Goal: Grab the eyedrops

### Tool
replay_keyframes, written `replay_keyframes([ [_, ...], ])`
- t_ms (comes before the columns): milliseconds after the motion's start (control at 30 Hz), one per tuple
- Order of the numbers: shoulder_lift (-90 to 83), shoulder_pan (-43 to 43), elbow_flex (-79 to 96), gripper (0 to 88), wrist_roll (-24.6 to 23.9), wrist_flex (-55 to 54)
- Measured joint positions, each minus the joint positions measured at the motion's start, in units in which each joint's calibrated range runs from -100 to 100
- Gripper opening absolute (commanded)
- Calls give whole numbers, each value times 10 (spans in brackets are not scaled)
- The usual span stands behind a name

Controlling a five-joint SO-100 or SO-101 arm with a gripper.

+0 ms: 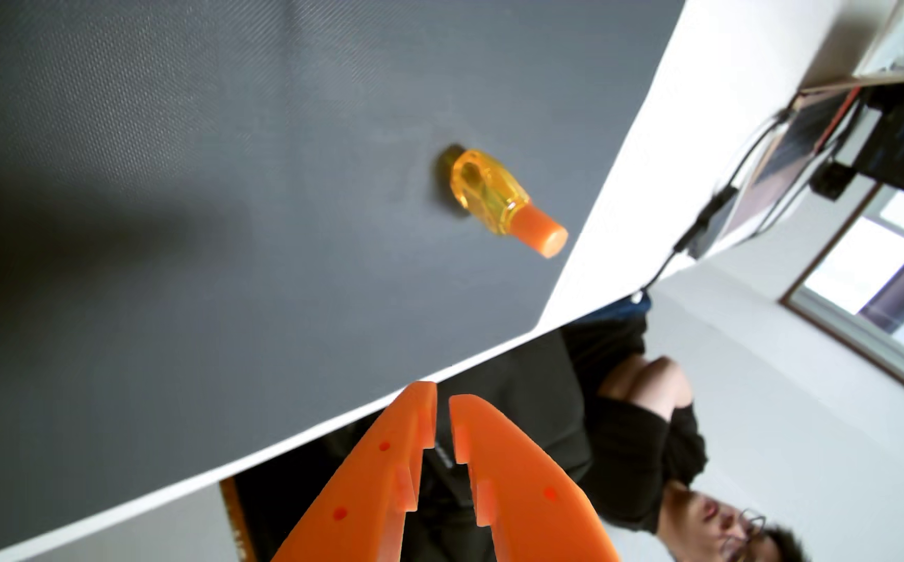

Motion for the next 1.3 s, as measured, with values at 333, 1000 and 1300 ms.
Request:
replay_keyframes([
  [333,285,0,-263,173,73,68],
  [1000,655,0,-549,263,146,158],
  [1300,722,-9,-549,261,146,117],
])
